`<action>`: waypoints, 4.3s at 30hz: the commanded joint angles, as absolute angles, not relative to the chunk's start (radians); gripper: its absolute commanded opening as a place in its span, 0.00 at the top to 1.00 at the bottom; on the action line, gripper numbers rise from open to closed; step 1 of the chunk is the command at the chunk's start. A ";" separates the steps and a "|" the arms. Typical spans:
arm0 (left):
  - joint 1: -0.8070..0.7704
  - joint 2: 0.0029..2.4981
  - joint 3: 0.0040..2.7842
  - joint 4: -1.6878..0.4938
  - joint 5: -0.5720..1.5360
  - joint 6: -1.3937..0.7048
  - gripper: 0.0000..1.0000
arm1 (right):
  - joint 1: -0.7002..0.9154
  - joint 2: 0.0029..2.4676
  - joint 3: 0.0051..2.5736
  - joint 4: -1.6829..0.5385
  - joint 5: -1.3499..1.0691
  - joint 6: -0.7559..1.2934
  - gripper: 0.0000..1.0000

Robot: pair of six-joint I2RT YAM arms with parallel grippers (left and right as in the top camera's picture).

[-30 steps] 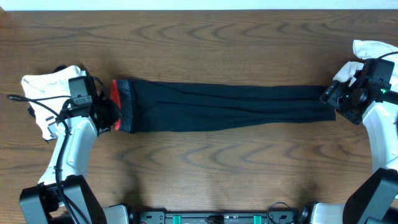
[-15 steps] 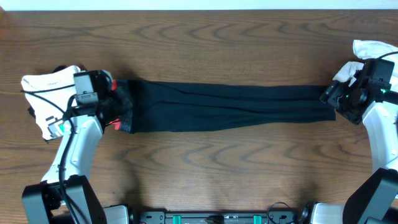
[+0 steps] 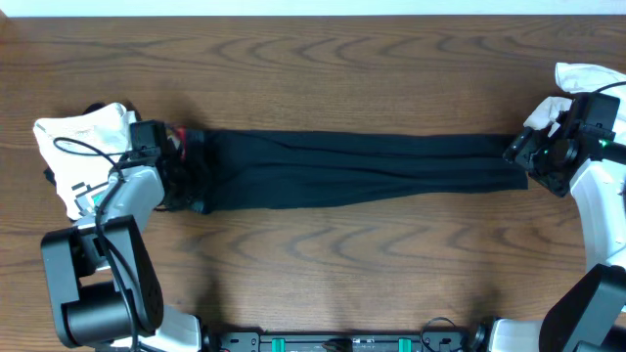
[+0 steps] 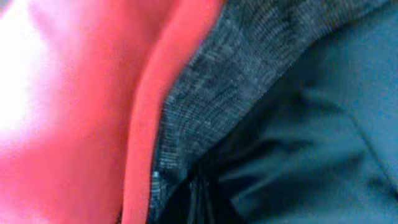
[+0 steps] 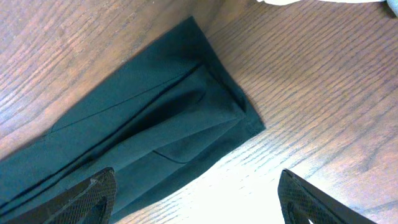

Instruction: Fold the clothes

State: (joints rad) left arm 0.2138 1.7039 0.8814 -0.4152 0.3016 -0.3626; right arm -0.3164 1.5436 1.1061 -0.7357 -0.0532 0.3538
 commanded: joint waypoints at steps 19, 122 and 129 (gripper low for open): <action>0.311 1.705 0.894 -0.508 0.224 -0.364 0.93 | -0.313 1.599 1.115 -0.793 -0.080 0.263 0.19; 0.310 1.706 0.894 -0.509 0.223 -0.358 0.92 | -0.410 1.816 1.113 -0.599 -0.283 0.243 0.42; 0.310 1.705 0.894 -0.509 0.223 -0.358 0.92 | -0.429 1.816 1.113 -0.621 -0.342 0.186 0.39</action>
State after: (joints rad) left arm 0.3058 1.7035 0.8856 -0.4980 0.2623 -0.3653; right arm -0.4229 1.8408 1.1046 -0.6178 -0.3008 0.2268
